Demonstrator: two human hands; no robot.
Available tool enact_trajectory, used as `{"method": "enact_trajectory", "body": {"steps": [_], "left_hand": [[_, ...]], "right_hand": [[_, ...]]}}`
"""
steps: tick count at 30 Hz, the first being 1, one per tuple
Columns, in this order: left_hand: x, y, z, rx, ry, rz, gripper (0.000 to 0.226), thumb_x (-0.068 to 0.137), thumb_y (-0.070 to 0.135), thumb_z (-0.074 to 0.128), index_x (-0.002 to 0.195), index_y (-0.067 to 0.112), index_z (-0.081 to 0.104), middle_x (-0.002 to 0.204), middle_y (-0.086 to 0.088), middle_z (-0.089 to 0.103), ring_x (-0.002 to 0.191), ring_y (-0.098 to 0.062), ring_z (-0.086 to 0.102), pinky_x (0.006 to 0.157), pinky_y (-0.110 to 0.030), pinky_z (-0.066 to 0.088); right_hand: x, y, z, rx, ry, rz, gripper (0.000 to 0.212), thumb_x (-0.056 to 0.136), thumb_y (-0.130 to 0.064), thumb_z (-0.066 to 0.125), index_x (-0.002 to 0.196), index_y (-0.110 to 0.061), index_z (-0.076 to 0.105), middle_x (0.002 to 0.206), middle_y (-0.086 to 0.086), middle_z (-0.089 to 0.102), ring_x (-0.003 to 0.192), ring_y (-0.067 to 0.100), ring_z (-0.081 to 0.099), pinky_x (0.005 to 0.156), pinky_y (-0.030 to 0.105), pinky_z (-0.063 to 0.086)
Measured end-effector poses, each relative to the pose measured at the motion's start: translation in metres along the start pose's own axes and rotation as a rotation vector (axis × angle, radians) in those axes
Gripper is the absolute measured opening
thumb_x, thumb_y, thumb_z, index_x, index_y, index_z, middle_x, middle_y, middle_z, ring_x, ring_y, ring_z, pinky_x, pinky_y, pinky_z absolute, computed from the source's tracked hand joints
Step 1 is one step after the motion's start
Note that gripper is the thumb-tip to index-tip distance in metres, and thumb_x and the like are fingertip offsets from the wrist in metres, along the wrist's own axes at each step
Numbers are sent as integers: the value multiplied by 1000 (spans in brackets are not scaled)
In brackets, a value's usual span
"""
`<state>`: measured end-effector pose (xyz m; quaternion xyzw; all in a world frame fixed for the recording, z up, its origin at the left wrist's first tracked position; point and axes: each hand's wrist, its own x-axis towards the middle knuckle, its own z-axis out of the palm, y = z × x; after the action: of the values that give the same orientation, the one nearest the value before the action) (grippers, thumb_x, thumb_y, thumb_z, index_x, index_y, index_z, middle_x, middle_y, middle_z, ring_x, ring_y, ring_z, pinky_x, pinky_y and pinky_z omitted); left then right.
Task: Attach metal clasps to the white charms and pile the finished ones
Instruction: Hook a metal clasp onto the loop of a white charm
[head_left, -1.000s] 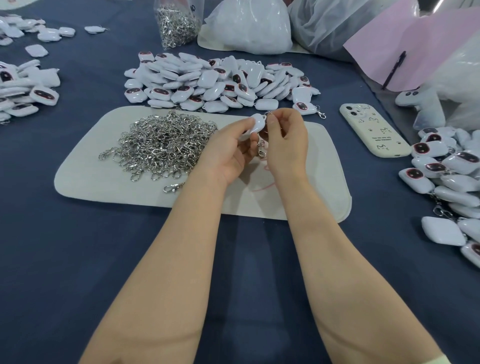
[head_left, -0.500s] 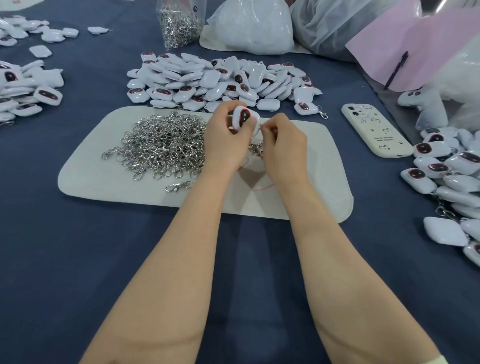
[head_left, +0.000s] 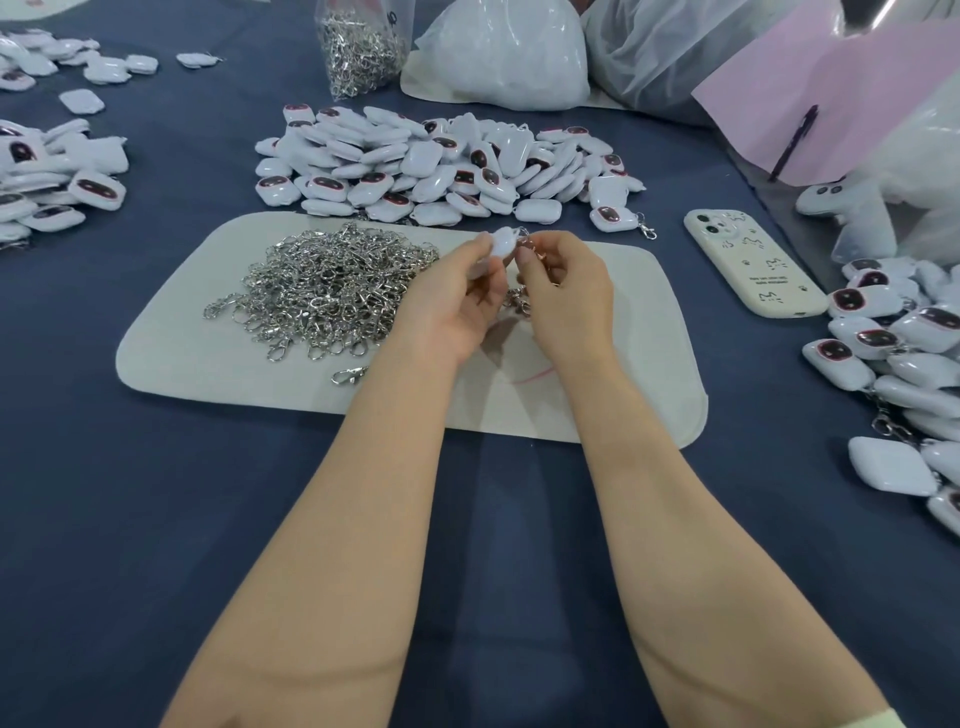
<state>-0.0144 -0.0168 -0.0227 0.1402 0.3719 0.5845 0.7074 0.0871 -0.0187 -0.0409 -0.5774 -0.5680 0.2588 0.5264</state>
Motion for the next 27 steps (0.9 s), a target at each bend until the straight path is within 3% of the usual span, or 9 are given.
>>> {"method": "enact_trajectory", "body": {"steps": [4,7,12,17,20,23,25,27], "left_hand": [[1,0,-1,-71,-15,-60,13,92,6,56,80,3,54,72,-7,53,37,-3,51,46,-10,49],[2,0,-1,-78,-14,-65,10,92,6,57,83,2,54,78,-9,55,37,-3,52,45,-10,49],[2,-1,-1,-86,-7,-79,8,90,6,58,85,3,54,73,-7,55,40,-4,55,44,-12,49],[0,-2,1,-62,-23,-126,19,90,7,59,107,3,51,85,-8,55,40,-4,56,42,-12,48],[-3,-3,4,-13,-19,-102,6,90,7,58,91,2,54,65,-5,58,37,-3,53,42,-12,48],[-3,-3,5,147,17,12,11,91,10,59,80,10,56,47,4,55,37,-3,52,44,-14,48],[-3,-3,5,323,41,192,6,90,10,60,88,15,59,57,4,58,42,-3,51,48,-17,47],[-2,-3,6,456,45,387,14,90,6,59,96,18,60,74,1,59,50,-5,52,51,-17,46]], "right_hand": [[-1,0,0,-68,-2,-45,18,94,-20,53,102,-16,69,92,-6,67,85,8,58,77,18,43],[-1,-2,0,-25,29,-45,15,93,-17,56,101,-16,68,92,-8,68,82,2,58,73,7,41],[-2,-5,0,59,61,-44,10,90,-13,58,89,-23,60,78,-19,60,71,-10,55,68,4,40],[-3,-8,-1,132,105,-57,11,93,-13,55,86,-21,55,75,-16,59,71,1,55,67,10,42],[-4,-9,-1,95,101,-82,10,95,-12,51,89,-18,53,74,-14,56,66,-1,51,65,10,40],[-4,-8,-2,20,82,-111,8,97,-11,46,92,-14,52,80,-5,56,72,10,50,68,17,40],[-3,-7,-3,-30,60,-121,9,97,-10,45,95,-9,54,83,-2,56,75,14,49,68,20,38],[-3,-7,-5,-93,42,-147,10,97,-9,44,94,-7,54,83,0,55,73,16,47,66,23,36]]}}
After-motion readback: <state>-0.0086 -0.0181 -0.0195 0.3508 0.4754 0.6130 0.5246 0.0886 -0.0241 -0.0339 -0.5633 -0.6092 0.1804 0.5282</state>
